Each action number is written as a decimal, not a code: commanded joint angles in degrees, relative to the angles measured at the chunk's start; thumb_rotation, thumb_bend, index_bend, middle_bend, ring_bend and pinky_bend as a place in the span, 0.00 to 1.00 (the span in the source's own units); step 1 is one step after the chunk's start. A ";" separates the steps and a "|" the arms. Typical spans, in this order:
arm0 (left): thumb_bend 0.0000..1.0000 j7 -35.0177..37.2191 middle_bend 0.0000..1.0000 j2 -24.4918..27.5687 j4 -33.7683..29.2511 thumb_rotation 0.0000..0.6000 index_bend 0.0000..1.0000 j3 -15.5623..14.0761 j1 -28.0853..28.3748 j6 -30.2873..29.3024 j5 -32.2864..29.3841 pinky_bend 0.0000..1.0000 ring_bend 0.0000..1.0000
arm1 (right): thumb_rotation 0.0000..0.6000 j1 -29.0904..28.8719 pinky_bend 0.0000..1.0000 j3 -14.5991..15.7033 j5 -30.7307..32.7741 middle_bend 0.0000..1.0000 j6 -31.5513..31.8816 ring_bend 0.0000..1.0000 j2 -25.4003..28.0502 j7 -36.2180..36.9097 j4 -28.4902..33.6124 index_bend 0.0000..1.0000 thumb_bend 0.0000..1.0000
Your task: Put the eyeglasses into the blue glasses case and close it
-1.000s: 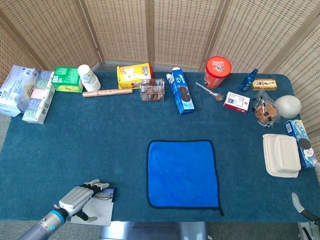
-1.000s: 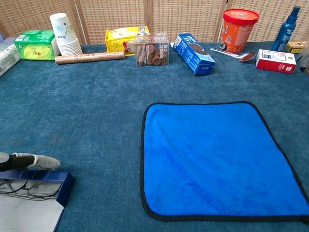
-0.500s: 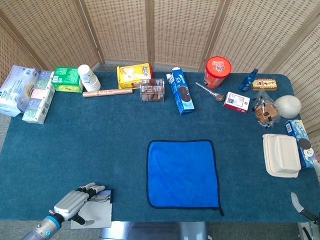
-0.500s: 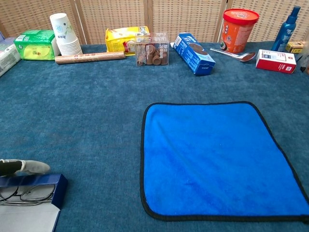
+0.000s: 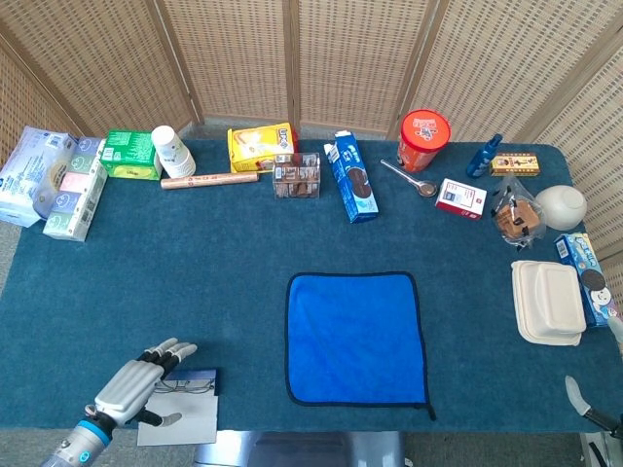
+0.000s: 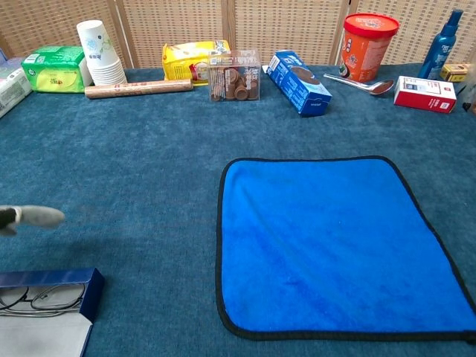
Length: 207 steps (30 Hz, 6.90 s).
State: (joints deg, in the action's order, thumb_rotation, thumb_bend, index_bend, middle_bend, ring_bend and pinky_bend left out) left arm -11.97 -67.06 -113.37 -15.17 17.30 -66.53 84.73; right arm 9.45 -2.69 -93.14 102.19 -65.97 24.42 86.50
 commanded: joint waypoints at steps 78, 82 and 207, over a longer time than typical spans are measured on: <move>0.25 -2.70 0.00 -30.53 68.52 0.89 0.00 -1.99 -32.16 -34.71 26.29 0.01 0.00 | 0.57 -3.66 0.07 1.92 -3.03 0.13 2.11 0.00 -0.50 7.93 -5.76 0.01 0.33; 0.24 -3.39 0.00 -31.05 68.57 0.89 0.00 -1.97 -32.08 -34.54 26.42 0.01 0.00 | 0.56 -3.46 0.07 1.78 -2.62 0.13 2.42 0.00 -0.39 9.49 -6.78 0.01 0.33; 0.25 -8.50 0.16 -24.27 39.41 0.90 0.64 3.67 -21.84 -21.16 19.28 0.09 0.00 | 0.57 3.32 0.10 0.43 1.01 0.13 6.72 0.00 -2.94 20.23 -16.12 0.00 0.33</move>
State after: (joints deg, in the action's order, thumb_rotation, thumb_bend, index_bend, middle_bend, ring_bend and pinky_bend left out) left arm -20.27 -91.37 -73.88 -11.51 -4.61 -87.80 104.00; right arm 12.77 -2.27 -92.13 108.91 -68.91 44.66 70.37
